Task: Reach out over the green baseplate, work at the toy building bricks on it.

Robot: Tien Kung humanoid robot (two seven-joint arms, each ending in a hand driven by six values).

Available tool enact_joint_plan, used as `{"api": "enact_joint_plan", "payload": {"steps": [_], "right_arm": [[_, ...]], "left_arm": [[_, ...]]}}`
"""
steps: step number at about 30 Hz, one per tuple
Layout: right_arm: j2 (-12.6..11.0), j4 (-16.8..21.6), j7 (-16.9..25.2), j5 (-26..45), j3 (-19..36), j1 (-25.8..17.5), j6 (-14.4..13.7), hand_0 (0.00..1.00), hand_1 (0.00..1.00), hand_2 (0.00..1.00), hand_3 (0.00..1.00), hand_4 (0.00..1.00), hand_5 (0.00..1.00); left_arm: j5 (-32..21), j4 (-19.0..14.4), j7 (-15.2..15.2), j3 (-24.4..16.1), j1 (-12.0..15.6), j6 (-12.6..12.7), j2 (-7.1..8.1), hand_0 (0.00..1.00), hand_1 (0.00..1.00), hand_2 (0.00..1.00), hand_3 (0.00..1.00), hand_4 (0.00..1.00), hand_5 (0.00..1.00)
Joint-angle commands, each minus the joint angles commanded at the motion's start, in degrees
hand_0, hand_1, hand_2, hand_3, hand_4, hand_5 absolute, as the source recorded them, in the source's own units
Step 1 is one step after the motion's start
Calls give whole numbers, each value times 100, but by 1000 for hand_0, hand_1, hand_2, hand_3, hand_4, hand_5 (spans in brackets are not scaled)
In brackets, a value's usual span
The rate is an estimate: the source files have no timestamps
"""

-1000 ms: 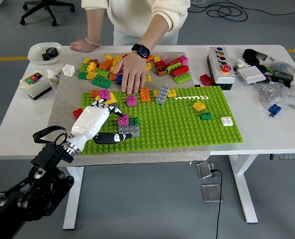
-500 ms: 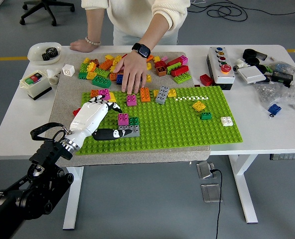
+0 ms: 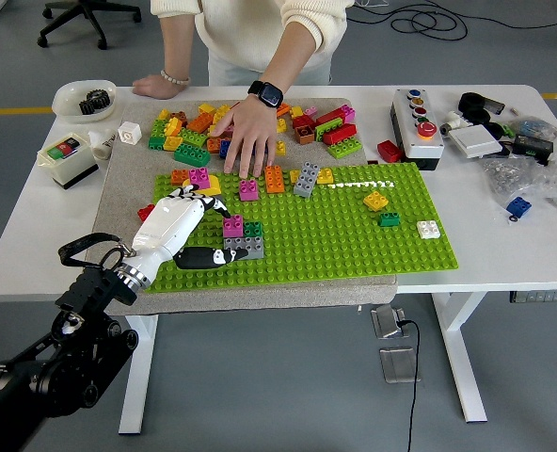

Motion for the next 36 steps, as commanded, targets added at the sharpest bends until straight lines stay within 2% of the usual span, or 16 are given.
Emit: {"api": "enact_joint_plan", "payload": {"steps": [1, 24, 25, 36], "right_arm": [[-1, 0, 2, 5, -1, 3, -2, 746, 637, 677, 633, 854, 563], [7, 0, -1, 13, -17, -6, -6, 746, 637, 677, 633, 854, 563], [7, 0, -1, 13, -18, -6, -6, 746, 637, 677, 632, 854, 563], [10, 0, -3, 13, -34, -5, -9, 745, 637, 677, 631, 854, 563]], "left_arm": [[0, 1, 8, -1, -6, -14, 0, 949, 785, 762, 602, 998, 736], [0, -46, 50, 63, 18, -52, -26, 953, 790, 765, 605, 998, 739], [0, -48, 52, 65, 19, -51, -28, 954, 788, 764, 613, 998, 771], [0, 8, 76, 65, 3, -23, -51, 954, 788, 764, 613, 998, 776]]}}
